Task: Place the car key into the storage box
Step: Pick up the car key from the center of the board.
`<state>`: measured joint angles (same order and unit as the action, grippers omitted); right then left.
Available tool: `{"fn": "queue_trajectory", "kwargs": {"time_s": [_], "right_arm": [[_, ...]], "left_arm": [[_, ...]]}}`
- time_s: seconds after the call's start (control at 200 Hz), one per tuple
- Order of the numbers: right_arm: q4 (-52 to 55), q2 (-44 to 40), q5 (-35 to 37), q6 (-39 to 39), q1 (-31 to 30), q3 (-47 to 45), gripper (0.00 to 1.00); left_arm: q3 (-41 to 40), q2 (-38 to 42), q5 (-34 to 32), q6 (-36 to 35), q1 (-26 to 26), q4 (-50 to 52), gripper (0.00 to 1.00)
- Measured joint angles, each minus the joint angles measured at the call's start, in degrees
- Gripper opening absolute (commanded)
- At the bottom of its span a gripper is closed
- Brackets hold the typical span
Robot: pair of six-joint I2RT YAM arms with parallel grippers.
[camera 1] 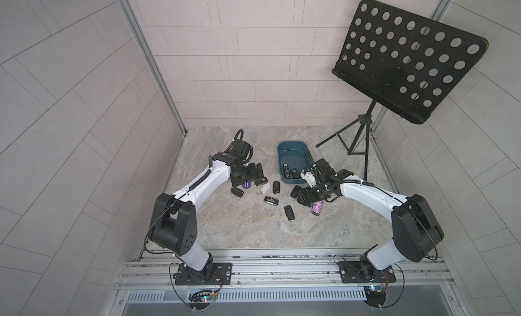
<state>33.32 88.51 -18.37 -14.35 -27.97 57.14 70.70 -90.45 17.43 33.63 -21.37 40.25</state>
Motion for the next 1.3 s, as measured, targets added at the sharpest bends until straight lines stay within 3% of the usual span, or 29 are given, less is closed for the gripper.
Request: {"fn": "queue_trajectory", "kwargs": {"time_s": [0.3,0.816,1.301], "right_arm": [[0.44,4.57,8.31,4.42,-2.95,2.45,0.87],[0.28,12.83,15.47,8.35,-6.78,5.70,0.77],[-1.01,13.75,16.13,9.33,-7.04,5.68,0.49]], "left_arm": [[-4.26,2.97,1.66,0.48,1.53,-1.77,1.00],[-6.93,4.70,1.88,1.55,2.78,-4.20,1.00],[-7.08,4.70,1.88,1.77,3.23,-4.57,1.00]]}}
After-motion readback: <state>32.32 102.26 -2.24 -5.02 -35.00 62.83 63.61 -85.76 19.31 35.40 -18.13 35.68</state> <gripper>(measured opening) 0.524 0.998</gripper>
